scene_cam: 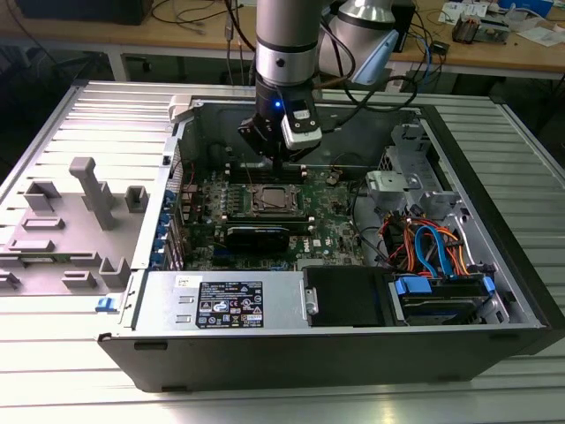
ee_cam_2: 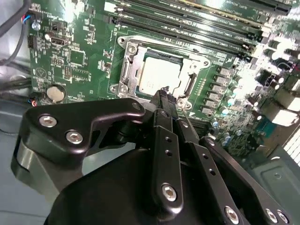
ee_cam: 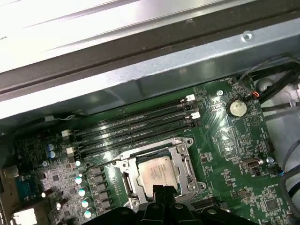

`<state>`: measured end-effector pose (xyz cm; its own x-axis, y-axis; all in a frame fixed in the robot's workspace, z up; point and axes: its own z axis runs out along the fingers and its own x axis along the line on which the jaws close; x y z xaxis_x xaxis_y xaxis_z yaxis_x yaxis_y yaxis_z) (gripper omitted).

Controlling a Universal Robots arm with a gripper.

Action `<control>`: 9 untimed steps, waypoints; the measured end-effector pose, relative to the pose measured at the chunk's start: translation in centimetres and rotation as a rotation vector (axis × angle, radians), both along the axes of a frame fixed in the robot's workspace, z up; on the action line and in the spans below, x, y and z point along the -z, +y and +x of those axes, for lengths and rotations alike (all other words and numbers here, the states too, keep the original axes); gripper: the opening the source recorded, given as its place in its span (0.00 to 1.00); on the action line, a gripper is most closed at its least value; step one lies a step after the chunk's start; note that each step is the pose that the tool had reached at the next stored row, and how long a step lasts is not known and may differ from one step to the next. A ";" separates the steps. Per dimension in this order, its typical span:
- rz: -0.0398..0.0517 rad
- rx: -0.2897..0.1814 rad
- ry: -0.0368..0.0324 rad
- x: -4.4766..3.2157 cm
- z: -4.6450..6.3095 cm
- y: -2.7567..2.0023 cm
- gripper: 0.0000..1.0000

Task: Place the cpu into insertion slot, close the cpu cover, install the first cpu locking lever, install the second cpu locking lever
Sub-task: 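Install the first cpu locking lever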

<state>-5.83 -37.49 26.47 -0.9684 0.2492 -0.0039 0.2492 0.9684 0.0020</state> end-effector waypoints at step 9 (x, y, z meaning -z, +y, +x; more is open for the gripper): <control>0.0003 -0.171 0.0000 0.00 0.0 -0.02 0.11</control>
